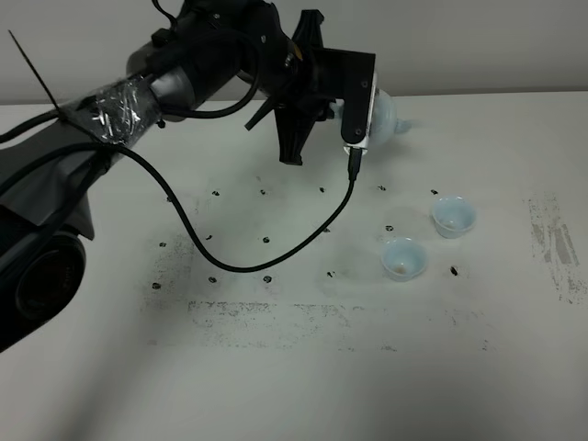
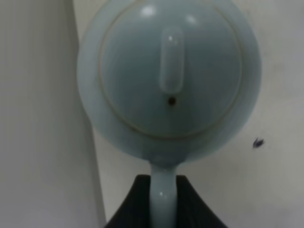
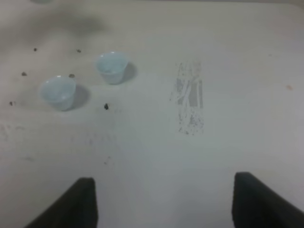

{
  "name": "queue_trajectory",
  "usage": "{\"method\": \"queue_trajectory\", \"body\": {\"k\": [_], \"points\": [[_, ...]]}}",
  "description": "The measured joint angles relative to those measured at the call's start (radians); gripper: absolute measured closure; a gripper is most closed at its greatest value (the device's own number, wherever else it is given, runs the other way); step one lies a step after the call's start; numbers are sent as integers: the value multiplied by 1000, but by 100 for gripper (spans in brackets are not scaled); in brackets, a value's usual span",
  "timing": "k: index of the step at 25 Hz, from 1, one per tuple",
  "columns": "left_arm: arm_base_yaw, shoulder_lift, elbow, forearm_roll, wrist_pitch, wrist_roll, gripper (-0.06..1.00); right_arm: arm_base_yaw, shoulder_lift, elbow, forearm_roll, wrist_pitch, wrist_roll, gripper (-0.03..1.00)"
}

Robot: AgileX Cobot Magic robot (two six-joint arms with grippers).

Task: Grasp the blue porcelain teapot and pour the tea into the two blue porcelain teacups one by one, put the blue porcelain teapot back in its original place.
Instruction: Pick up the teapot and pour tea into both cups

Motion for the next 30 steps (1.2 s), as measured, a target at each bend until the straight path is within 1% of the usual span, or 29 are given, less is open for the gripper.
{"method": "queue_trajectory", "body": {"k": [4,14,17,22,28,30], "points": [[-22,31,0,-22,-36,35,89,0,0,0,1,0,0,39],[-38,71,0,-29,-95,141,89,0,0,0,1,0,0,39],[-39,90,0,-49,-118,176,89,0,0,0,1,0,0,39],[-39,104,0,-90,-126,240,89,0,0,0,1,0,0,39],[-43,105,0,-94,-153,301,89,0,0,0,1,0,0,39],[-49,105,0,-94,-162,336,89,0,0,0,1,0,0,39]]}}
